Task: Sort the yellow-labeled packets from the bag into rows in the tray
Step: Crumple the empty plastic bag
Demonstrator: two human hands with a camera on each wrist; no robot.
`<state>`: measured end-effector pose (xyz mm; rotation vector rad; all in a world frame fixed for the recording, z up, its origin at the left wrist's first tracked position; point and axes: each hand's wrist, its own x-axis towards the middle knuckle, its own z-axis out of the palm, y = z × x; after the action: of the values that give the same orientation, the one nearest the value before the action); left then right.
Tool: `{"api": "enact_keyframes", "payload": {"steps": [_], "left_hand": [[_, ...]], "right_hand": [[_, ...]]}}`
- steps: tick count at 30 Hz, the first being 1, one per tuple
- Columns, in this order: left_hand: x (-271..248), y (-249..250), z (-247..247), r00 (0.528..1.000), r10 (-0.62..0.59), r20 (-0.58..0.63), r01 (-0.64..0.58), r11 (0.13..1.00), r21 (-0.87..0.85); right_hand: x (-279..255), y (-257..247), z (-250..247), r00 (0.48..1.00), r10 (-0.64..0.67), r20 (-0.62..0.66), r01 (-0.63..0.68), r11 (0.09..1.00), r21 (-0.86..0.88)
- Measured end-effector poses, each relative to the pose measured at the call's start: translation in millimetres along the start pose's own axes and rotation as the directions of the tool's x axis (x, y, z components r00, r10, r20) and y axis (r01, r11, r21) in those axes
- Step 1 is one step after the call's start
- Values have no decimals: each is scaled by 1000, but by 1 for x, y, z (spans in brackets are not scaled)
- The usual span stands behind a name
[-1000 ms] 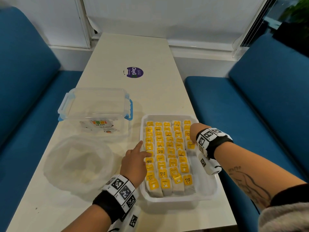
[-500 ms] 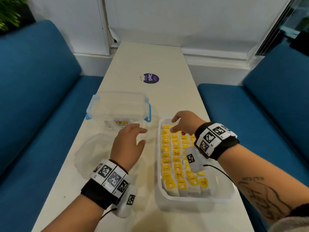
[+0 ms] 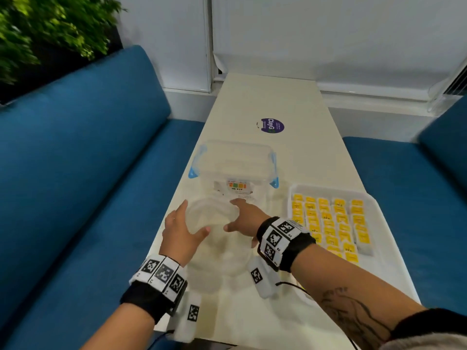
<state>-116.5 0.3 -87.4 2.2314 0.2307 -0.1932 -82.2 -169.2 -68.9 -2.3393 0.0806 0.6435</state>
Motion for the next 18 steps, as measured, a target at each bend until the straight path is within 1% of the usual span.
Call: {"api": "enact_keyframes", "payload": {"steps": [2,3,5,7,9,11,13,15,17,18], "left_hand": [[-2,-4,2,999,1,51,5,992,-123],[-1,-4,2,998,11,56,-1,983,-183],[-3,5,2,998,54,36,-40,948,-317],[-7,22,3,994,108,34,-80,883,-463],[-9,45,7,988,151,40,-102,814,-571],[-12,70,15,985,171,22,-118,759,-640],[-15,94,26,982,190,8,-131,706,-696],[-22,118,38,977,210,22,-130,684,-718],[-28,140,55,967,252,45,-147,694,-705],[-33,150,65,957,281,70,-155,700,-698]], "right_hand": [[1,-1,6,999,-43,-23,42,997,-64],[-1,-2,8,995,-79,-59,75,994,-79],[-8,-6,8,975,-166,-145,162,986,-44],[-21,-14,6,934,-270,-234,277,961,-4],[-35,-20,0,882,-367,-297,376,926,-28],[-54,-23,-10,851,-417,-320,422,905,-58],[-74,-17,-25,823,-444,-354,443,892,-88],[-92,0,-40,794,-462,-395,422,887,-189],[-108,27,-56,796,-440,-417,337,893,-299],[-117,43,-65,798,-408,-443,289,905,-313]]}}
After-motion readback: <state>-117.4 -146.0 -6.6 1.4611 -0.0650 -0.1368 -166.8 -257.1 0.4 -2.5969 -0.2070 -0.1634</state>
